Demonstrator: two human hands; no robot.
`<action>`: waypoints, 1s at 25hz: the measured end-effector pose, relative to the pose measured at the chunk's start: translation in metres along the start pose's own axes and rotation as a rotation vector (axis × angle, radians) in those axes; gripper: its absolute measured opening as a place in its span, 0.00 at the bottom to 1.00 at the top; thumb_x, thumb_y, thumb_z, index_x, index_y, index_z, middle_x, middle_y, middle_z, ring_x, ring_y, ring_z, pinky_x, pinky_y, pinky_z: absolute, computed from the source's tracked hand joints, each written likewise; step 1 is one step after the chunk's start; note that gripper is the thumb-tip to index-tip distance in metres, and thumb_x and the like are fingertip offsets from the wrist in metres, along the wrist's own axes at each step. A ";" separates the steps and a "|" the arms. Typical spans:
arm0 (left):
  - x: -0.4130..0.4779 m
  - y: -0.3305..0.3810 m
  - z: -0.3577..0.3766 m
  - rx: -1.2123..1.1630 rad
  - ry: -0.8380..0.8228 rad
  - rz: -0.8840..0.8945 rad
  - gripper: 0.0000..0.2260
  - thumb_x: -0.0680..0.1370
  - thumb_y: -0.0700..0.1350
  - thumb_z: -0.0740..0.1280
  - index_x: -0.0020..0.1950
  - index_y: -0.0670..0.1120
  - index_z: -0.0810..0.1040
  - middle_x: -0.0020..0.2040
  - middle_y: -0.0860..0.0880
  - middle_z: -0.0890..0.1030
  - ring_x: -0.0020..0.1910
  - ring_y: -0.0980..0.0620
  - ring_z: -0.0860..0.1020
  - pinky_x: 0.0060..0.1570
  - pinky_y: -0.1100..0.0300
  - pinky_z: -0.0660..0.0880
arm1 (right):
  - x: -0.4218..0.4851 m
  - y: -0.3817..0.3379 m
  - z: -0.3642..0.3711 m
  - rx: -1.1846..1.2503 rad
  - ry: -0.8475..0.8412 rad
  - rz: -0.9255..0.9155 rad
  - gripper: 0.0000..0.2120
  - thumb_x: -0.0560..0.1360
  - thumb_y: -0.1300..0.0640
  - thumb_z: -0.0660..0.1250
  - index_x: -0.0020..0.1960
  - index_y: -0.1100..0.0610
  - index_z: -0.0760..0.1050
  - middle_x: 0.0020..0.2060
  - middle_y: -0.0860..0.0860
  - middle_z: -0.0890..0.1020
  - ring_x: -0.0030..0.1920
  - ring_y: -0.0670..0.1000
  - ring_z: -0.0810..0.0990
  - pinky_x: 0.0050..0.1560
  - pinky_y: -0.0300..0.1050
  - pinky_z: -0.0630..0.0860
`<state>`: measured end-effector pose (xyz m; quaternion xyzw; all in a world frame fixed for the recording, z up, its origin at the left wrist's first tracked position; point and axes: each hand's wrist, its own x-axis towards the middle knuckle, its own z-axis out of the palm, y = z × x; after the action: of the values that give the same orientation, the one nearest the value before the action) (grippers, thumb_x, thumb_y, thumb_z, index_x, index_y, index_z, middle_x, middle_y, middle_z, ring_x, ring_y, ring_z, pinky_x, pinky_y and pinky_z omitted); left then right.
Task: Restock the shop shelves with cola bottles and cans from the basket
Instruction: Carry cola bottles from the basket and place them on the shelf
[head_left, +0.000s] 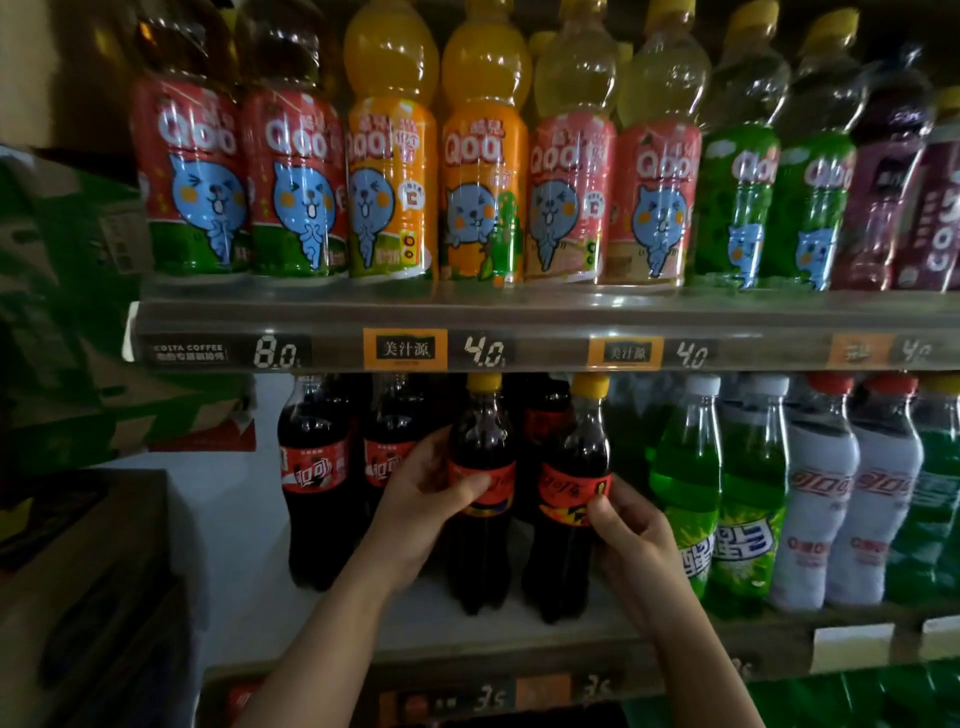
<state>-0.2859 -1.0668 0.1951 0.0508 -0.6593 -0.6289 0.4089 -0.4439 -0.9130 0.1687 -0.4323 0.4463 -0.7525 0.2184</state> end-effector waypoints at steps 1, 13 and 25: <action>0.002 -0.002 0.002 -0.012 0.012 0.012 0.31 0.64 0.48 0.76 0.66 0.48 0.74 0.60 0.48 0.82 0.61 0.48 0.79 0.57 0.55 0.76 | 0.005 0.002 0.000 0.002 0.011 0.011 0.34 0.62 0.39 0.78 0.61 0.57 0.79 0.58 0.60 0.82 0.62 0.60 0.79 0.68 0.65 0.68; -0.012 -0.020 0.015 0.185 0.074 0.039 0.35 0.66 0.62 0.74 0.69 0.54 0.67 0.63 0.56 0.77 0.62 0.63 0.76 0.54 0.69 0.74 | 0.014 0.018 0.013 -0.137 0.028 0.053 0.29 0.71 0.47 0.73 0.70 0.50 0.70 0.61 0.49 0.81 0.62 0.49 0.79 0.64 0.48 0.74; -0.009 -0.045 0.010 0.462 0.122 -0.145 0.27 0.70 0.42 0.76 0.65 0.52 0.69 0.60 0.54 0.78 0.61 0.54 0.75 0.60 0.57 0.72 | 0.010 0.025 0.002 -0.626 0.154 0.103 0.24 0.70 0.59 0.76 0.63 0.55 0.72 0.52 0.48 0.81 0.54 0.48 0.80 0.48 0.37 0.72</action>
<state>-0.3058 -1.0626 0.1526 0.2279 -0.7543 -0.4850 0.3794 -0.4486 -0.9337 0.1525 -0.3972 0.6924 -0.5972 0.0782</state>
